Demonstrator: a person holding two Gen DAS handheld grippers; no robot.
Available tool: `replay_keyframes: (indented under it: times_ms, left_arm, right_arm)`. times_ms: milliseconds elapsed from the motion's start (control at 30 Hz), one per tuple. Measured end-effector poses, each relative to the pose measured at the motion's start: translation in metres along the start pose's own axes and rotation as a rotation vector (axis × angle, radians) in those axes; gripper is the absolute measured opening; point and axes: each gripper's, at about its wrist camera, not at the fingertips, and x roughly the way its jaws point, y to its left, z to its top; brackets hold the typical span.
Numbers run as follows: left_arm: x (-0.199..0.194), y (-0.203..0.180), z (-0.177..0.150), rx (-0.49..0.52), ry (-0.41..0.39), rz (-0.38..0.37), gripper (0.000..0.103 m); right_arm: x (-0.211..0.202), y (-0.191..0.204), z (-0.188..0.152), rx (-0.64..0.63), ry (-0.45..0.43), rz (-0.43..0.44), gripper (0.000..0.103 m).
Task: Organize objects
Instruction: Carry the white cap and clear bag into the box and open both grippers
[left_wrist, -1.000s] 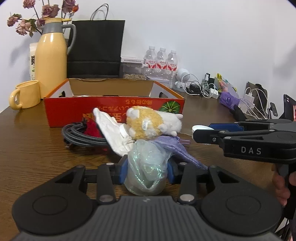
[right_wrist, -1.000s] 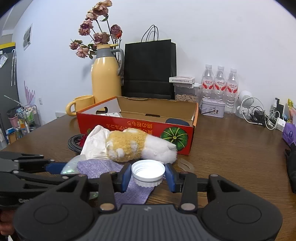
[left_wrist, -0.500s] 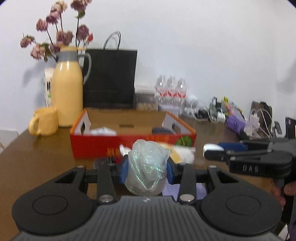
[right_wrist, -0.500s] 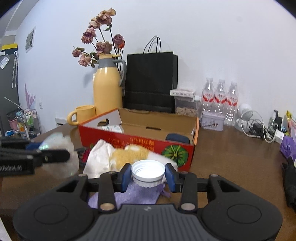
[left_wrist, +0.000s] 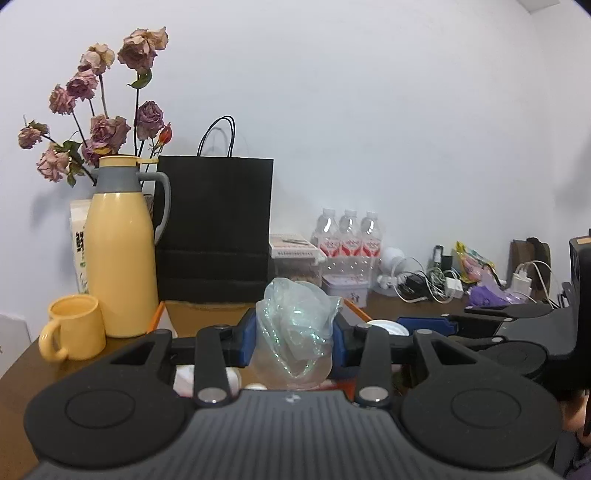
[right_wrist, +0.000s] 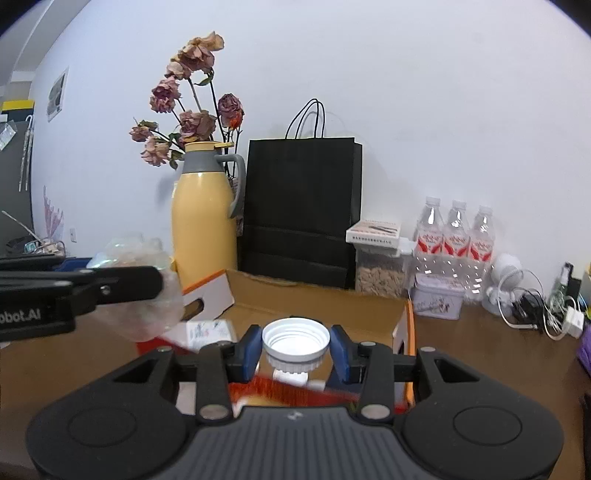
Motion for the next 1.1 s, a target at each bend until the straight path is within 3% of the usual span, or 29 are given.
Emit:
replay_keyframes:
  times_ms: [400,500,800,900,967,1000,1033,1100]
  left_arm:
    - [0.112,0.035,0.013,-0.056,0.045,0.111,0.040]
    - [0.140,0.049,0.001,-0.089,0.114,0.152,0.039]
    - [0.150,0.052,-0.018,-0.060,0.172,0.143,0.039]
    - [0.149,0.050,-0.018,-0.053,0.172,0.135,0.047]
    - [0.146,0.049,-0.017,-0.037,0.156,0.146,0.069]
    - [0.144,0.048,-0.017,-0.032,0.140,0.155,0.080]
    - [0.142,0.047,-0.016,-0.032,0.124,0.161,0.100]
    - [0.138,0.048,-0.015,-0.040,0.094,0.181,0.103]
  right_arm:
    - [0.106,-0.003,0.028,-0.011,0.050,-0.016,0.039]
    - [0.130,-0.010,0.021,0.017,0.086,-0.030,0.039]
    - [0.149,-0.023,0.000,0.045,0.148,-0.021,0.039]
    - [0.149,-0.021,0.000,0.037,0.161,-0.024,0.039]
    - [0.148,-0.021,-0.001,0.035,0.168,-0.034,0.057]
    - [0.147,-0.021,-0.002,0.037,0.170,-0.044,0.080]
    - [0.146,-0.021,-0.003,0.039,0.167,-0.054,0.095]
    - [0.144,-0.021,-0.004,0.037,0.163,-0.056,0.099]
